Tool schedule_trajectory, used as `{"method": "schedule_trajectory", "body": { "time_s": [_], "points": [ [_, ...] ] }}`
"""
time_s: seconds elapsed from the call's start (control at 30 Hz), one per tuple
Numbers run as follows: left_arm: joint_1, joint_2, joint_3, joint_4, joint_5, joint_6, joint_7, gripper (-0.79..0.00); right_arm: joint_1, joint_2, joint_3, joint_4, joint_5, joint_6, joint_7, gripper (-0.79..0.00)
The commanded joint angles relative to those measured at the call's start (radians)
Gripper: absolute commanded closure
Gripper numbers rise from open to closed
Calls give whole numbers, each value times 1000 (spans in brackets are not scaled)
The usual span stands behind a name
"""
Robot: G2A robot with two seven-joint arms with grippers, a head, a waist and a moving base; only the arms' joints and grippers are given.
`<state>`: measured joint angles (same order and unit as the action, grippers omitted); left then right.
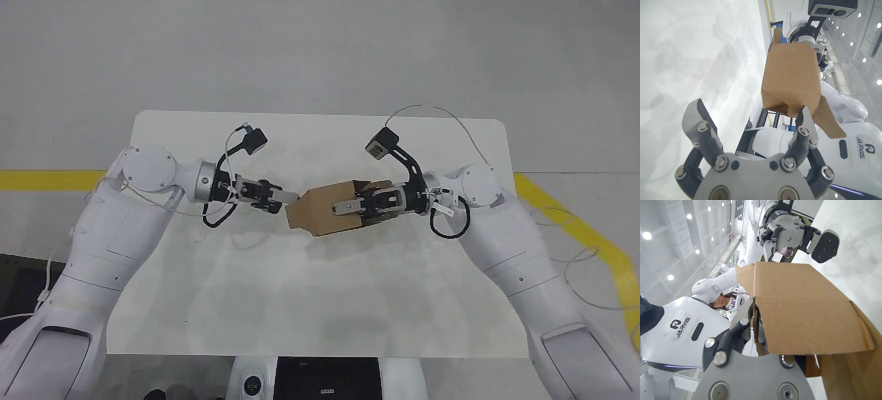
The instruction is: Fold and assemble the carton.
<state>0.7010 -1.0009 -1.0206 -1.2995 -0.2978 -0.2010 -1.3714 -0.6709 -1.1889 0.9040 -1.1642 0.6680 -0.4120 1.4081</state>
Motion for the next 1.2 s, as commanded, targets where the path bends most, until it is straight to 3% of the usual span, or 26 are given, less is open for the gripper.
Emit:
{"method": "schedule_trajectory", "body": {
  "time_s": [0.0, 0.7, 1.17],
  "points": [
    [0, -1, 5, -1, 0, 2, 2, -785, 2, -3, -7, -2, 1, -3, -3, 0],
    [-11, -3, 16, -9, -5, 4, 2, -785, 21, -16, -39, 5, -2, -8, -8, 0],
    [33, 25, -63, -67, 22, 5, 6, -785, 0, 11, 26, 108, -148, -52, -80, 0]
  ]
}}
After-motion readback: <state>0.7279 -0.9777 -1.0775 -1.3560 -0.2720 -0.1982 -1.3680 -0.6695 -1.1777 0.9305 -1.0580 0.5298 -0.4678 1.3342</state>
